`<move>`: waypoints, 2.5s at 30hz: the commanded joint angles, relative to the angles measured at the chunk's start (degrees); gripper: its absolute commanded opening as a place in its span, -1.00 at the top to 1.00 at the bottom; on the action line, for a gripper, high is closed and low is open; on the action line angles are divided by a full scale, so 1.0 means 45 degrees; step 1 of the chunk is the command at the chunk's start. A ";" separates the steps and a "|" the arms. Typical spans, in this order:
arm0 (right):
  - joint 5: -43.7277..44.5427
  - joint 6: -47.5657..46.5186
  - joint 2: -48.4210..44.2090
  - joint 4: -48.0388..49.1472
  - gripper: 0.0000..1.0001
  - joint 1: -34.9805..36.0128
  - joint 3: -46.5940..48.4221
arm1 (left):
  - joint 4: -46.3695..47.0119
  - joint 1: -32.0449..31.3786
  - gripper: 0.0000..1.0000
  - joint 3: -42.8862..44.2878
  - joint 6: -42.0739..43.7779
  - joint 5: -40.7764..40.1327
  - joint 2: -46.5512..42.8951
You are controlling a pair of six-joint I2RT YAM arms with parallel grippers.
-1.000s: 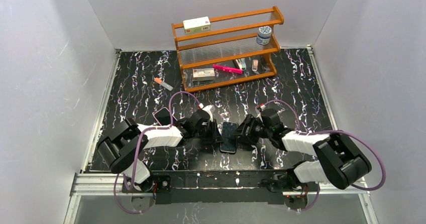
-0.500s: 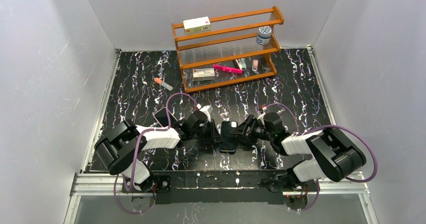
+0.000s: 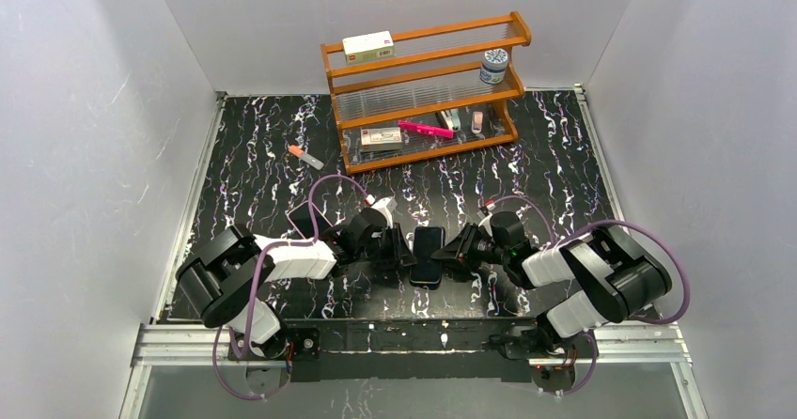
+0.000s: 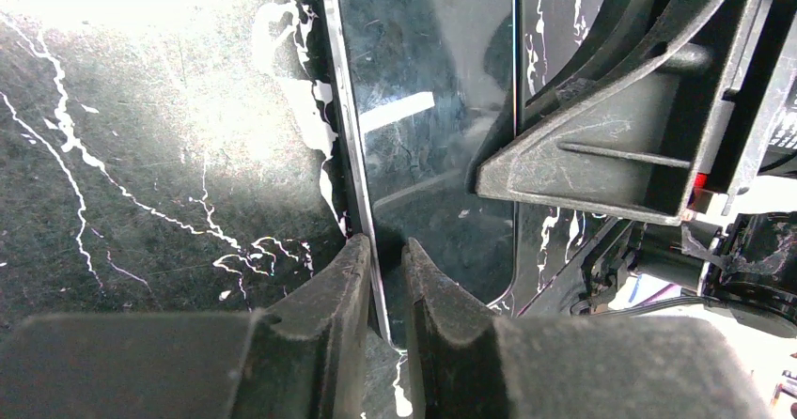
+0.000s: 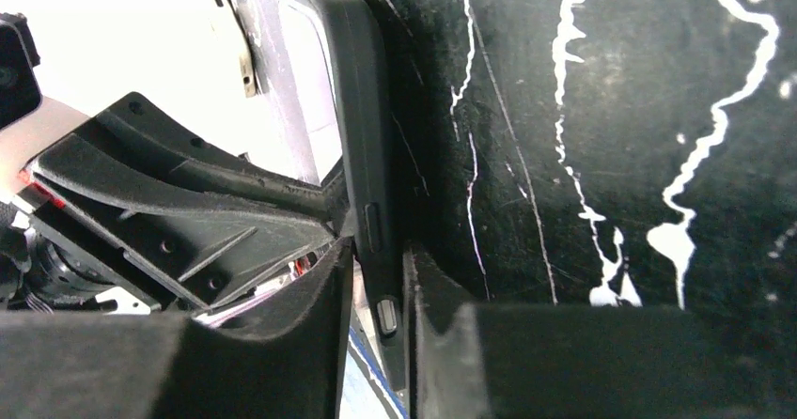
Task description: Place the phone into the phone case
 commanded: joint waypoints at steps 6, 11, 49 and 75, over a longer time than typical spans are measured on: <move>-0.1532 -0.0519 0.0261 0.1571 0.94 0.0267 0.0751 | -0.0388 -0.0081 0.48 -0.0225 0.0045 0.0392 -0.0542; -0.1988 -0.1414 -0.1304 0.0787 0.97 0.0263 0.0932 | -0.1850 0.1505 -0.08 0.0045 -0.0023 0.1543 -0.2818; -0.4540 0.4628 -0.5066 0.9612 0.97 0.0264 0.0656 | 0.4334 0.2793 -0.38 0.0482 -0.4640 0.4938 -0.7039; -0.4041 0.4941 -0.3563 0.9960 0.82 0.0963 0.0674 | 0.4130 0.2643 0.49 -0.0801 -0.5609 0.4176 -0.6772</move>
